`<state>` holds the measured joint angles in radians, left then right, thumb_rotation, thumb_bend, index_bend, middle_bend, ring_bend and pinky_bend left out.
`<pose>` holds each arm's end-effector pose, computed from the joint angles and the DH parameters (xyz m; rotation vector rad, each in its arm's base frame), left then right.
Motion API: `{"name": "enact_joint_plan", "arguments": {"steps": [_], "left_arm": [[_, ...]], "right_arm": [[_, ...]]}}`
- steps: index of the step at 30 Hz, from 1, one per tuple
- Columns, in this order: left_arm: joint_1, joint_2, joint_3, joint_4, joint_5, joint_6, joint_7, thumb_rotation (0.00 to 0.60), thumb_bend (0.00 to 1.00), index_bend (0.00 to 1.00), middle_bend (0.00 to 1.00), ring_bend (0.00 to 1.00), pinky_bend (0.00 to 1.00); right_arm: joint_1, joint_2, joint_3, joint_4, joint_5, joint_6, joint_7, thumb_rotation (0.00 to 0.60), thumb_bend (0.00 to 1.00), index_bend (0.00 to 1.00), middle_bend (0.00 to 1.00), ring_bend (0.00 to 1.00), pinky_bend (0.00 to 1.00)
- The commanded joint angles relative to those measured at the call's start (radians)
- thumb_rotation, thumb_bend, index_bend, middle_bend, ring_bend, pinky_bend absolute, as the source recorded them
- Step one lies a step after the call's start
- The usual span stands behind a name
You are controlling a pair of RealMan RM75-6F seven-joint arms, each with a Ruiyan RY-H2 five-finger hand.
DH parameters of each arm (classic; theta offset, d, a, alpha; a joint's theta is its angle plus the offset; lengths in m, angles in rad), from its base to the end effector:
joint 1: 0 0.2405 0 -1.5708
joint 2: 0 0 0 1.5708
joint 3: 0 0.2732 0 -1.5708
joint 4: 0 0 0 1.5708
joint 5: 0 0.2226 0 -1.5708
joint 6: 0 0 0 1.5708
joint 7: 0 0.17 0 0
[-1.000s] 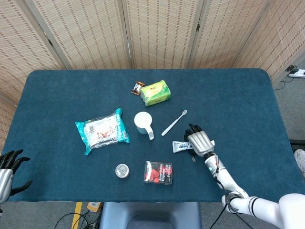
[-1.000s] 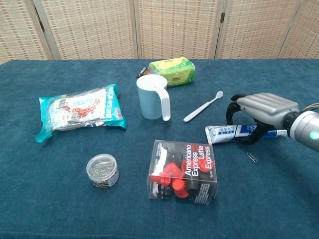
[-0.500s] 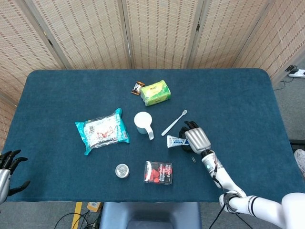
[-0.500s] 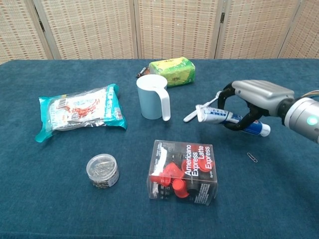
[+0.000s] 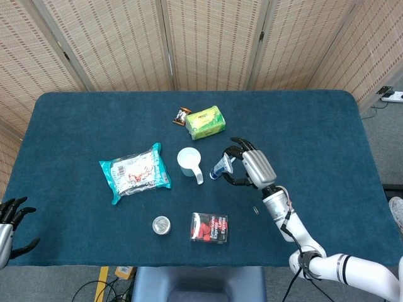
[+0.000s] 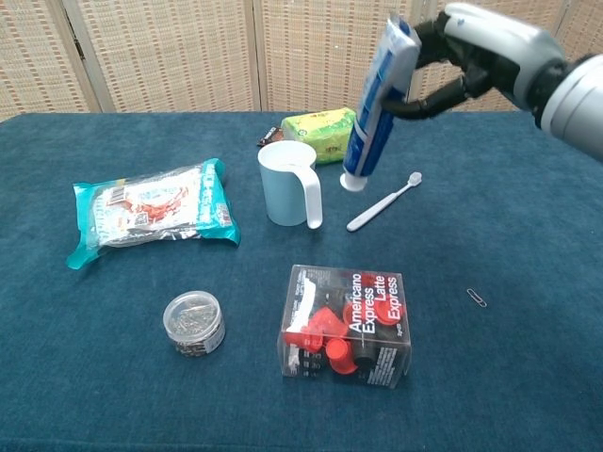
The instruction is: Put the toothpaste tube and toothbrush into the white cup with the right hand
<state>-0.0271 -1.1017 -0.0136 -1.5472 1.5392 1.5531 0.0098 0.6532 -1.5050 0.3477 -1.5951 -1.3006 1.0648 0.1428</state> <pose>-0.3493 0.1825 0.1699 -1.3941 -0.8281 -0.8334 -0.1093 -0.3845 0.0224 1.5783 -1.2610 1.5259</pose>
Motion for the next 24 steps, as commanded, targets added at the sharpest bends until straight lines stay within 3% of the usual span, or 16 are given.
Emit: {"name": "enact_joint_plan", "arguments": {"steps": [1,7,13,24], "left_arm": [[0.005,0.003,0.001,0.0,-0.003,0.004,-0.004,0.6,0.2,0.32,0.16,0.13,0.16],[0.013,0.005,0.006,0.005,-0.01,0.003,-0.009,0.6,0.2,0.32,0.16,0.13,0.16],[0.016,0.006,0.005,-0.001,-0.006,0.008,-0.006,0.6,0.2,0.32,0.16,0.13,0.16],[0.023,0.007,0.007,0.002,-0.014,0.007,-0.009,0.6,0.2,0.32,0.16,0.13,0.16]], "right_arm": [[0.026,0.023,0.052,-0.054,0.022,-0.008,0.056,0.6,0.51,0.72,0.4,0.13,0.15],[0.064,0.049,0.104,-0.1,0.075,-0.038,0.083,0.6,0.5,0.72,0.4,0.14,0.15],[0.137,0.021,0.146,-0.071,0.169,-0.085,0.054,0.6,0.5,0.72,0.4,0.14,0.15],[0.253,-0.077,0.14,0.086,0.325,-0.149,-0.053,0.6,0.5,0.72,0.4,0.14,0.15]]}}
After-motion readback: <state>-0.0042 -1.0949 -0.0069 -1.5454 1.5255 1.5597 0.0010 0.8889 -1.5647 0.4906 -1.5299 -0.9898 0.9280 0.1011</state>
